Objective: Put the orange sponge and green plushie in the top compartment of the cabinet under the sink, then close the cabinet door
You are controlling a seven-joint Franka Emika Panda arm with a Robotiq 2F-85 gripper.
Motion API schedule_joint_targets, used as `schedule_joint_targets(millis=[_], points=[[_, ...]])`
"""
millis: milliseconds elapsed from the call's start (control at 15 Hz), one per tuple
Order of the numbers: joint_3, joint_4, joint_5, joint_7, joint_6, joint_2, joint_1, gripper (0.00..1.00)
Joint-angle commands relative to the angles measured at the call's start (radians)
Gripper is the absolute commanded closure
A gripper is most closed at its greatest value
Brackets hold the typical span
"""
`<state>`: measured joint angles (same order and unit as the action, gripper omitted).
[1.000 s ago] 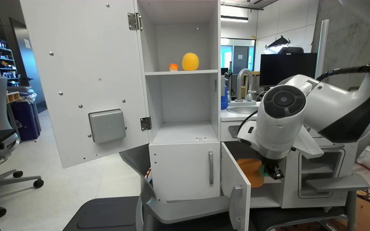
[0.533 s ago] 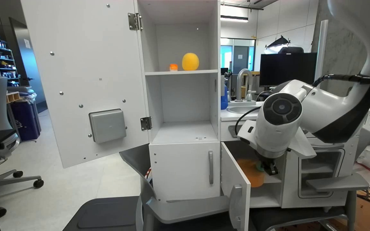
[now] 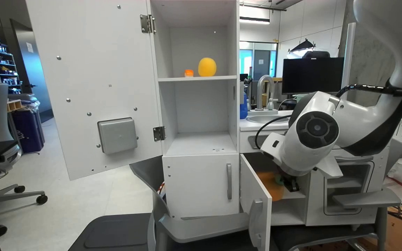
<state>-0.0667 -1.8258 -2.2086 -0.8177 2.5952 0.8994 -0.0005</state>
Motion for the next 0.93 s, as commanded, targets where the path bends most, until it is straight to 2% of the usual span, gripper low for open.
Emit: schedule_joint_targets(millis=[0, 400, 733, 800, 867], points=[[-0.055, 0.115, -0.123, -0.074, -0.078, 0.101, -0.076, 0.96], [-0.066, 0.196, -0.232, -0.147, -0.195, 0.219, -0.095, 0.96], [-0.066, 0.249, -0.226, -0.143, -0.252, 0.276, -0.084, 0.96], [-0.067, 0.253, -0.213, -0.137, -0.261, 0.280, -0.082, 0.58], [-0.067, 0.261, -0.211, -0.137, -0.266, 0.286, -0.081, 0.56]])
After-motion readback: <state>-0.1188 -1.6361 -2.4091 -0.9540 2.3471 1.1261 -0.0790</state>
